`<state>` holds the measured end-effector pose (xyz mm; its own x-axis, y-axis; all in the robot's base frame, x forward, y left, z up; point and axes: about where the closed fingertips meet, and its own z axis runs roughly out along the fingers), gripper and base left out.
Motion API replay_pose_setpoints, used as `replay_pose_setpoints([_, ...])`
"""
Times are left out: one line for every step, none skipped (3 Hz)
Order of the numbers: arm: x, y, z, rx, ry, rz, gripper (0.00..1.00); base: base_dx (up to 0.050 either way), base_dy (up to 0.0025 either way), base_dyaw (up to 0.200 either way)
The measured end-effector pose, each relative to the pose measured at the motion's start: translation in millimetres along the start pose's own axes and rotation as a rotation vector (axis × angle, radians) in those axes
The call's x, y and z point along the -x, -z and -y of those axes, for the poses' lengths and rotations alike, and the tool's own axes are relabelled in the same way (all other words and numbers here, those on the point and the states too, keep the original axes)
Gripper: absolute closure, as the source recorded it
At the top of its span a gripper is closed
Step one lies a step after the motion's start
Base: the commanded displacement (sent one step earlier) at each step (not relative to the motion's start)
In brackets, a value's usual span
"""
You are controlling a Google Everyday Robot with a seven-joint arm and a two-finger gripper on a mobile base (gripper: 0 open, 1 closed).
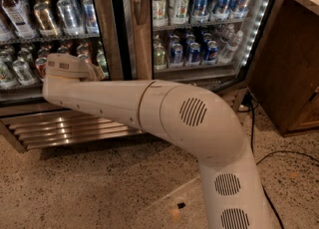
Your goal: Open right fridge door
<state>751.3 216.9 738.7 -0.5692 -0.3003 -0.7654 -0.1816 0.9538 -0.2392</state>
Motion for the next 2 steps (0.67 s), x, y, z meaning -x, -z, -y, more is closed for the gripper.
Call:
replay_pose_setpoints([-11, -6, 13, -0.034, -0.032, -0.028, 0.42, 0.000, 0.00000, 0.000])
replay_pose_setpoints([-28, -4, 36, -0.092, -0.079, -0.057, 0.64, 0.000, 0.00000, 0.000])
